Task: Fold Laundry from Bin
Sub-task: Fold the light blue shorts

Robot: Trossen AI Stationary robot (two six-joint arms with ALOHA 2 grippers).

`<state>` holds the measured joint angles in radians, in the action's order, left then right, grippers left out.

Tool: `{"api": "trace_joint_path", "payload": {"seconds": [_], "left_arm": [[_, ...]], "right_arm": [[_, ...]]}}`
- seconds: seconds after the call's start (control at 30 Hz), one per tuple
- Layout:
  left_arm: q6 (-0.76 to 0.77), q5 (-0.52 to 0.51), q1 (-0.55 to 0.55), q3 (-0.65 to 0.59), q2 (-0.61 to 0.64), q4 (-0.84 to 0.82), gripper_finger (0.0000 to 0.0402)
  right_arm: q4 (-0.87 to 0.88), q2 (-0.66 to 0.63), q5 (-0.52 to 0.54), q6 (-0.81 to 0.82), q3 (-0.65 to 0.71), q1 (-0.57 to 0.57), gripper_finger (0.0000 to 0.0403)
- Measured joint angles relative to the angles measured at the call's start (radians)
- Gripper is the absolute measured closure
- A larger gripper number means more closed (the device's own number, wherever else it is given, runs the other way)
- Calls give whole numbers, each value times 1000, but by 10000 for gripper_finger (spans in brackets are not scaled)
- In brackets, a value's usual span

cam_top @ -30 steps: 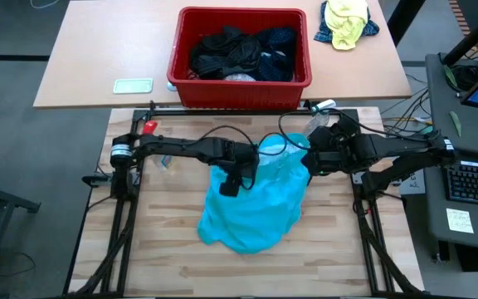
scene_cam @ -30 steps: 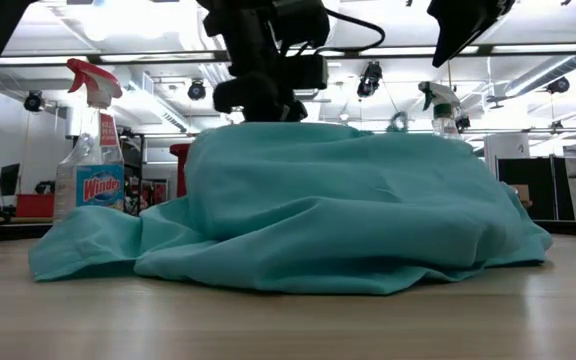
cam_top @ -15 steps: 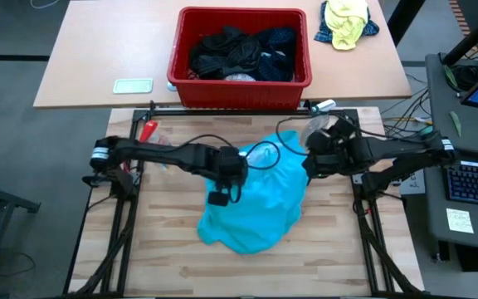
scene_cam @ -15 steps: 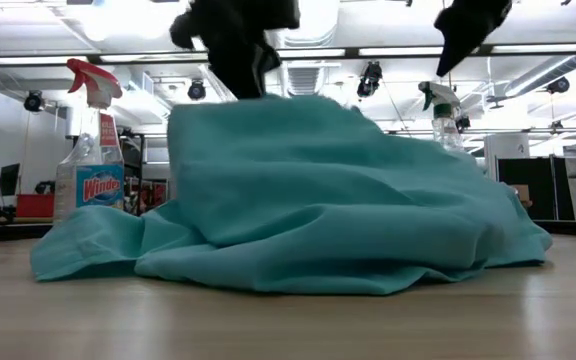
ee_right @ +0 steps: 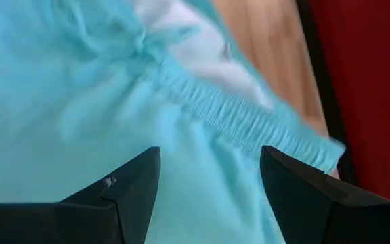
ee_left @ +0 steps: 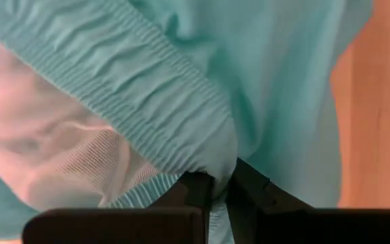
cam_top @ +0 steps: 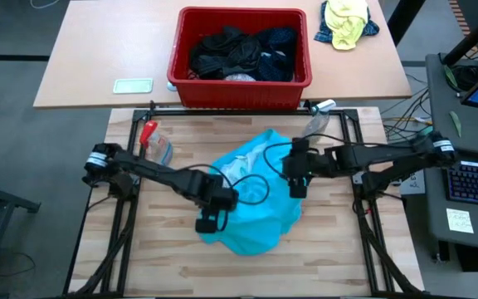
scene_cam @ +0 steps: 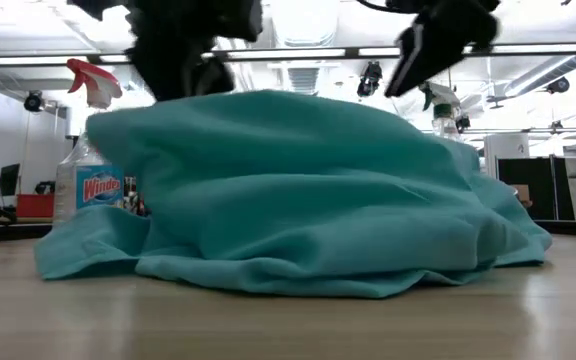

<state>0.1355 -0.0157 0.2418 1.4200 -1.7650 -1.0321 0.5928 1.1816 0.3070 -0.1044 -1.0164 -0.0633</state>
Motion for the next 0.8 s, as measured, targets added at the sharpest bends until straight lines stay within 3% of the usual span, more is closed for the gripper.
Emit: {"api": "trace_joint_path", "payload": {"seconds": [0.37,0.57,0.8], "left_arm": [[200,-5,46,-64,0,20,389],[218,-27,48,-67,0,23,389],[218,-49,48,-72,0,36,389]], "right_arm": [[-194,56,-9,37,9,255,161],[-244,159,-229,14,9,418,161],[-255,285,-309,26,-34,547,161]]}}
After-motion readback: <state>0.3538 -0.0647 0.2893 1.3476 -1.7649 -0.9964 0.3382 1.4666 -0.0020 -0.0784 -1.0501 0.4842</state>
